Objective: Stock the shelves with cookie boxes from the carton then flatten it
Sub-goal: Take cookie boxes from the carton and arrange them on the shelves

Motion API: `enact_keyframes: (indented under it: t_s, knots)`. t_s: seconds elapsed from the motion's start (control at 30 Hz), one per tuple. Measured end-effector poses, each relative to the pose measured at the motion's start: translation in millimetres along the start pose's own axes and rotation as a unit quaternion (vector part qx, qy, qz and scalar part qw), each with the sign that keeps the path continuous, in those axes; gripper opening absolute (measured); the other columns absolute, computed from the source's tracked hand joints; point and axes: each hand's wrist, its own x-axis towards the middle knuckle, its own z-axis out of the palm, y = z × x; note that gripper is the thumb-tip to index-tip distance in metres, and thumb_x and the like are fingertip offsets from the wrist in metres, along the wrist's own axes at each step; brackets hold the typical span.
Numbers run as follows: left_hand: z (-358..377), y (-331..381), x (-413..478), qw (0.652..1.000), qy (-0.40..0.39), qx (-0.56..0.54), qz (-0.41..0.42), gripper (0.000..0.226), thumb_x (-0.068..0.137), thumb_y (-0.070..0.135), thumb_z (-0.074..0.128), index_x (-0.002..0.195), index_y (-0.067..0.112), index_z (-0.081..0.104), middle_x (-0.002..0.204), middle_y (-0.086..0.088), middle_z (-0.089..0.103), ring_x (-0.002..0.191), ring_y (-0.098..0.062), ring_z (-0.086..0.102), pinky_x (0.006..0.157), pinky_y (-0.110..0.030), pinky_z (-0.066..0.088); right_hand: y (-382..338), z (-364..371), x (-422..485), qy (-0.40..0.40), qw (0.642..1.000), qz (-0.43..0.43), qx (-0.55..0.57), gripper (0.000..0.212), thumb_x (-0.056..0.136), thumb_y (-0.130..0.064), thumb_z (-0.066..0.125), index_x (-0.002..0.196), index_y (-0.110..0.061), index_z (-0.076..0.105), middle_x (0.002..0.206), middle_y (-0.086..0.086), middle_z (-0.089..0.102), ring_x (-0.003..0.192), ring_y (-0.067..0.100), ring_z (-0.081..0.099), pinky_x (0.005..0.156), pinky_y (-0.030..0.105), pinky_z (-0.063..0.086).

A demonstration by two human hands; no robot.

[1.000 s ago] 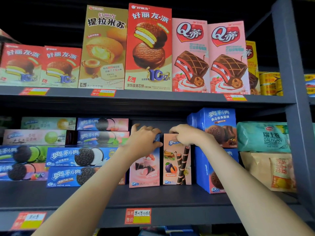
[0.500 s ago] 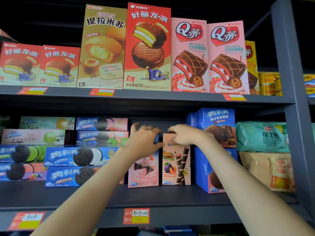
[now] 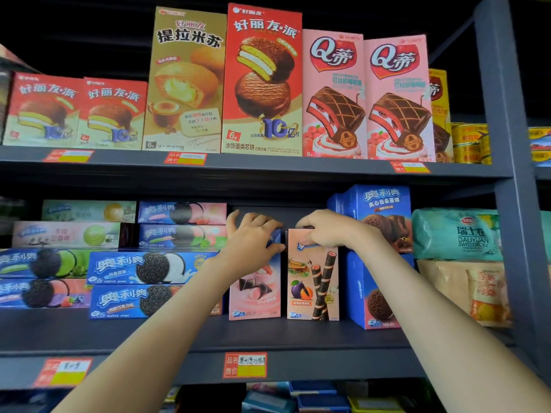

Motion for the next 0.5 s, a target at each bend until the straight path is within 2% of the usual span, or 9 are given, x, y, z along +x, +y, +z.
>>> enact_keyframes:
  t_s: [0.17,0.33,0.43,0.5]
  knots:
    - [1,-4,-2,0.999,-0.024,-0.04,0.011,0.044,0.096,0.038,0.047,0.139,0.032,0.037,0.141,0.007,0.042,0.132,-0.016,0.031,0.113,-0.042,0.006,4,-4,-8,-0.005,1.0,-0.006,-0.002,0.023,0.095,-0.019,0.055,0.116,-0.014,0.062,0.115,0.004,0.062,0.1,0.019,0.059,0.06,0.023,0.042]
    - [0,-7,2,0.998,-0.032,-0.046,0.01,0.043,0.095,0.038,0.047,0.137,0.032,0.038,0.139,0.007,0.044,0.13,-0.017,0.031,0.112,-0.042,0.007,8,-4,-11,-0.005,1.0,-0.017,0.002,0.017,0.095,-0.019,0.055,0.109,-0.015,0.062,0.108,0.002,0.063,0.099,0.019,0.061,0.063,0.024,0.044]
    - [4,-6,-1,0.998,0.019,-0.06,0.009,0.039,0.097,0.04,0.042,0.135,0.032,0.042,0.137,0.01,0.046,0.131,-0.014,0.029,0.112,-0.041,0.004,6,-4,-12,-0.008,0.999,-0.031,0.011,0.014,0.095,-0.019,0.054,0.106,-0.016,0.062,0.104,0.0,0.064,0.096,0.017,0.06,0.062,0.022,0.042]
    - [4,-5,-4,0.993,0.074,-0.094,0.0,0.036,0.098,0.043,0.036,0.13,0.033,0.05,0.134,0.013,0.048,0.131,-0.011,0.03,0.109,-0.036,0.001,4,-5,-12,-0.005,0.999,-0.037,0.024,0.02,0.094,-0.02,0.055,0.112,-0.017,0.064,0.107,0.0,0.065,0.097,0.016,0.06,0.065,0.024,0.043]
